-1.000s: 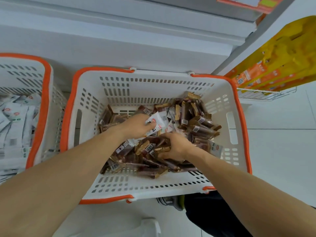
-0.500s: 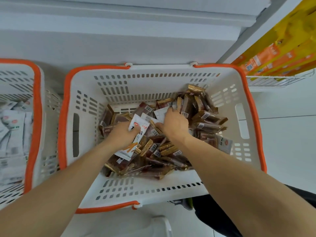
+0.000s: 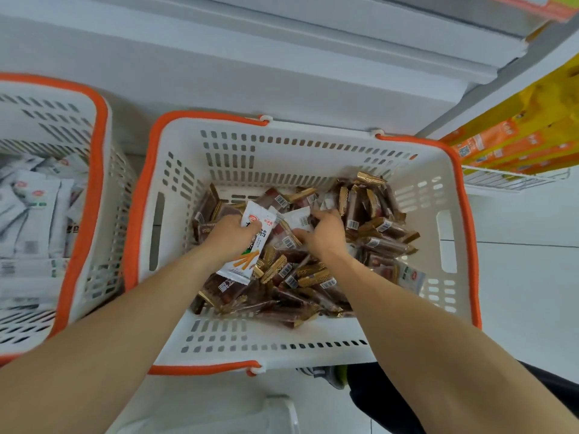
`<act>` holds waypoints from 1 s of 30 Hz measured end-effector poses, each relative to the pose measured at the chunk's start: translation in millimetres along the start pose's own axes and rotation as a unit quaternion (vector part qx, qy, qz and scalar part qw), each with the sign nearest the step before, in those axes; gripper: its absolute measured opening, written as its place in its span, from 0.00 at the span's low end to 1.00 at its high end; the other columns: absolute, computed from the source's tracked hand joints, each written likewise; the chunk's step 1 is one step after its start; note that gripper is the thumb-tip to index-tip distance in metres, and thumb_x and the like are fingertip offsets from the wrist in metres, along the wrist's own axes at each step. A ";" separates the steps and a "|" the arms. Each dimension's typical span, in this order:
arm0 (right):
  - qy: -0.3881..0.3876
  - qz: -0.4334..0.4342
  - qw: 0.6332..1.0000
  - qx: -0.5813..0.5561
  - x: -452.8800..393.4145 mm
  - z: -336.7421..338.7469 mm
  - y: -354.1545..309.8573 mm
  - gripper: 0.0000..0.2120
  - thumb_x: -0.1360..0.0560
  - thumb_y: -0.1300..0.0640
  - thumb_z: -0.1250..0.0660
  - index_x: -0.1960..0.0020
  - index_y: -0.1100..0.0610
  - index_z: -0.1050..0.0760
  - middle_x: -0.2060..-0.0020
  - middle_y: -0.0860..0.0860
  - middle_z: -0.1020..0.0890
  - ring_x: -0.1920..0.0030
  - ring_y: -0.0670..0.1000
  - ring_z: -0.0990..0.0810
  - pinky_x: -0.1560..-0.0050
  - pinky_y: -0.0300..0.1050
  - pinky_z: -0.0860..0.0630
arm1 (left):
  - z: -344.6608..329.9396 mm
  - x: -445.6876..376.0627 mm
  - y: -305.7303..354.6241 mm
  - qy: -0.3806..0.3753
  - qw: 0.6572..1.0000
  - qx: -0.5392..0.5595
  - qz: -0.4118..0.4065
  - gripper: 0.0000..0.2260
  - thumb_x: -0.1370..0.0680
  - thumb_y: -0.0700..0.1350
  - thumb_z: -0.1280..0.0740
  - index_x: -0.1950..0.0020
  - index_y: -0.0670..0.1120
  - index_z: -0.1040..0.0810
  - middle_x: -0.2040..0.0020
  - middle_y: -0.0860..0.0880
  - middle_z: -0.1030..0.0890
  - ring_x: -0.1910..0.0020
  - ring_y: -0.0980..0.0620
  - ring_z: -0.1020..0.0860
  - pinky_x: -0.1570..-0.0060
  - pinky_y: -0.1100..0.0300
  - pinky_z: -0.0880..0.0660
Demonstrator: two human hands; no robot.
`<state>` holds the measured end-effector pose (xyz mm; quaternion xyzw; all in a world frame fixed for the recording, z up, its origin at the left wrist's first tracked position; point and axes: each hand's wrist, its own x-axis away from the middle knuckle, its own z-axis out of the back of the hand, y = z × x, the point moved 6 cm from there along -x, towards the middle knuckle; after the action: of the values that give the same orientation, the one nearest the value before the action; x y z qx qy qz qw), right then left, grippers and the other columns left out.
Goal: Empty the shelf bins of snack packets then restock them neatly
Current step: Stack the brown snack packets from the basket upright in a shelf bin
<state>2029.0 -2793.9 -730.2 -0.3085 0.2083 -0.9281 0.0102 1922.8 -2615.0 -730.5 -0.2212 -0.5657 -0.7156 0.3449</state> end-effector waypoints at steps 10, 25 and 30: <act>-0.027 0.026 0.999 0.014 11.8 31.1 -28.3 0.22 0.22 0.55 0.28 0.31 0.59 0.29 0.43 0.54 0.19 0.48 0.52 0.20 0.50 0.41 0.26 | 11.6 6.9 16.9 0.065 0.993 0.092 -0.037 0.10 0.16 0.49 0.38 0.53 0.45 0.24 0.58 0.44 0.24 0.59 0.49 0.27 0.59 0.56 0.34; -0.083 0.333 0.929 -0.142 140.3 49.4 -200.3 0.09 0.17 0.50 0.36 0.46 0.54 0.20 0.63 0.44 0.20 0.67 0.41 0.25 0.65 0.37 0.29 | 142.0 142.8 83.6 0.097 0.972 0.162 -0.140 0.16 0.26 0.45 0.24 0.39 0.47 0.19 0.46 0.47 0.14 0.49 0.48 0.15 0.45 0.49 0.19; -0.201 0.386 0.895 -0.094 181.7 29.2 -236.8 0.20 0.20 0.50 0.33 0.30 0.53 0.27 0.46 0.45 0.22 0.50 0.44 0.21 0.51 0.35 0.24 | 246.3 207.3 59.0 0.285 0.951 -0.033 -0.119 0.12 0.25 0.49 0.25 0.44 0.47 0.20 0.49 0.48 0.17 0.51 0.48 0.19 0.48 0.53 0.24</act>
<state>1924.7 -2615.6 -512.8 -0.3832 0.3905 -0.7454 0.3807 1810.8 -2435.7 -480.7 0.0495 -0.4421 -0.8030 0.3967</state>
